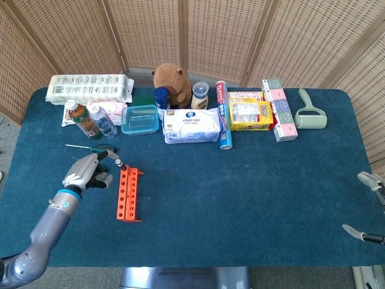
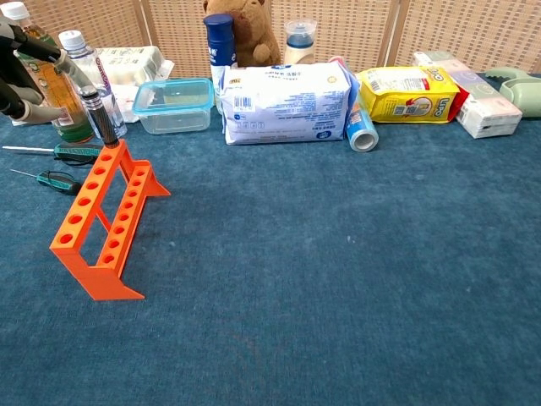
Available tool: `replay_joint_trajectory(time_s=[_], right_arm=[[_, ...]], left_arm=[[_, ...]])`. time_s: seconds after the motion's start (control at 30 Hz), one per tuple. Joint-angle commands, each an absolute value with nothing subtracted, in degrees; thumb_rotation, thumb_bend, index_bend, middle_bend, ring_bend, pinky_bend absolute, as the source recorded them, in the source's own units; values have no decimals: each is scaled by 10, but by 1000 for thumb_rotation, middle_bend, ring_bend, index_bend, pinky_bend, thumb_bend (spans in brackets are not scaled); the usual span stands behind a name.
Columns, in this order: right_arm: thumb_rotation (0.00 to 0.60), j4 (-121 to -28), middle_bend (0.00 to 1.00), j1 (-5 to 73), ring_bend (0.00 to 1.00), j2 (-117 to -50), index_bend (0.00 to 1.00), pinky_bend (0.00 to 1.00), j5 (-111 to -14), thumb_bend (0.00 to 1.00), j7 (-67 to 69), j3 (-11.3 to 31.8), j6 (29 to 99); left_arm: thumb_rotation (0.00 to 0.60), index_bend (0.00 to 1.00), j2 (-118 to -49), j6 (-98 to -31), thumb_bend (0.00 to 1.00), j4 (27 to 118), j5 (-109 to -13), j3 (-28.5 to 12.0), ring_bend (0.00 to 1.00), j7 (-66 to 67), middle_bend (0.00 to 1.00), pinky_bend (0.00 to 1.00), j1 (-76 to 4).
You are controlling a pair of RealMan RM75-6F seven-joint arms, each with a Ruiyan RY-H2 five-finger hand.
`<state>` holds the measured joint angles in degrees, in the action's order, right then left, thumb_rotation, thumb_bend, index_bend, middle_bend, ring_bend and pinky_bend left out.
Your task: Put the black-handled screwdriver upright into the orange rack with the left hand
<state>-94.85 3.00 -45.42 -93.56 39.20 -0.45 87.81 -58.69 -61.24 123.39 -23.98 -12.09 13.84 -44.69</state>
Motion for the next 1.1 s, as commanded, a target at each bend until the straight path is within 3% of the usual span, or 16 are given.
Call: replay_joint_trajectory(time_s=[0.03,0.17,0.27,0.37,0.4,0.43,0.5,0.6,0.8,0.93,1.1], right_arm=[[600,-948,99,30,0,-454,87,0,-935,16,393,-4,878],[600,-948,99,30,0,-454,87,0,-936,16,395,-4,879],[600,-948,99,30,0,-454,87,0,-936,16,393,-4,878],[600,-950,99,30,0,-455,87,0,-937,16,389,-5,878],[600,-951,99,31,0,-455,87,0,-937,16,385,-5,877],[600,-952,99,31,0,-456,87,0,-936,16,383,-5,877],[600,-953,99,31,0,-456,87,0,-935,16,379,-4,876],[600,-955,98,31,0,-457,87,0,-933,16,373,-3,875],[600,-959,95,26,0,-467,88,0,-924,15,336,3,886],[600,-966,90,26,0,-483,97,0,-918,12,281,10,891],[600,-971,85,18,0,-511,119,0,-898,9,191,27,915]], left_arm=[[600,267,-580,-616,430,1240,-245,-125,1000,132,973,1000,-443],[600,265,-565,-629,426,1250,-266,-126,975,128,875,974,-433],[600,206,-553,-646,395,1259,-304,-118,819,129,636,800,-418],[600,52,-542,-651,369,1266,-369,-109,564,111,321,607,-392],[600,10,-536,-646,350,1267,-411,-104,380,91,196,557,-377],[600,0,-531,-642,332,1267,-442,-99,254,75,119,528,-365],[600,0,-516,-634,281,1263,-507,-84,97,48,25,456,-339],[600,0,-495,-661,191,1239,-615,-51,10,42,0,336,-294],[600,0,-537,-846,113,1137,-770,20,0,108,0,237,-171],[600,0,-569,-920,112,1074,-827,48,0,68,0,184,-109],[600,0,-599,-978,112,1026,-830,60,0,73,0,160,-50]])
